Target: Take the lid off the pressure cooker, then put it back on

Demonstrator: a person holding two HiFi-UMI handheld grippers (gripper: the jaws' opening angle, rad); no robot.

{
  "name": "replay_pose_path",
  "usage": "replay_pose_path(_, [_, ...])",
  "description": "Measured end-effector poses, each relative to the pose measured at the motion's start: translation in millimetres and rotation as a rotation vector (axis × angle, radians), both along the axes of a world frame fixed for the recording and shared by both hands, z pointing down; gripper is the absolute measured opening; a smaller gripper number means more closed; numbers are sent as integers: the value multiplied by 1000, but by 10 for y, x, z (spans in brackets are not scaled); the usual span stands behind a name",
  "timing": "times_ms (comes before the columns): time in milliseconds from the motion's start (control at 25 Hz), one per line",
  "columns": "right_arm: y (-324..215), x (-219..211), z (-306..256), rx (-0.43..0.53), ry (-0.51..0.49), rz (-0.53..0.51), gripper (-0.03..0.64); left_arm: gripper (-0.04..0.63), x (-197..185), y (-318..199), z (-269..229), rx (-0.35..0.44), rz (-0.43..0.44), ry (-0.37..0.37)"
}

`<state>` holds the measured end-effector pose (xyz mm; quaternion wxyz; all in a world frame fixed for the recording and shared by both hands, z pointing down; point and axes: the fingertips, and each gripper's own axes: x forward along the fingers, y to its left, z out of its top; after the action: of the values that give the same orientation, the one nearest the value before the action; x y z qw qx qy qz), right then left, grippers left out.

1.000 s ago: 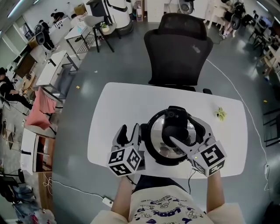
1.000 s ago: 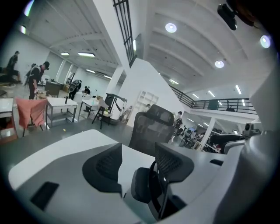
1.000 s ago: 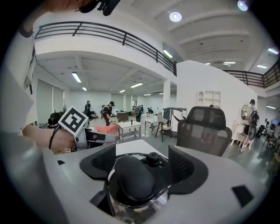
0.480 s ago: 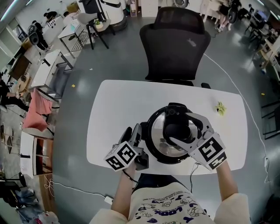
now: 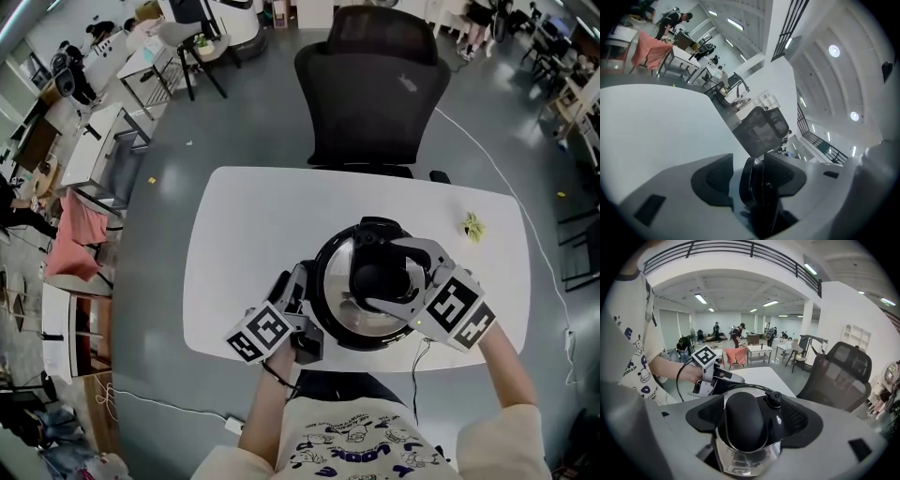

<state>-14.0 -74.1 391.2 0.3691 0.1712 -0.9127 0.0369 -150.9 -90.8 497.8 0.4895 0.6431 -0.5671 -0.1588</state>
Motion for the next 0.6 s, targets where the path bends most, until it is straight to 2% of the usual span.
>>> replay_pose_path(200, [101, -38, 125, -66, 65, -58, 390, 192, 15, -6, 61, -13, 10, 25])
replay_pose_path(600, [118, -25, 326, -118, 187, -123, 387, 153, 82, -45, 72, -8, 37, 62])
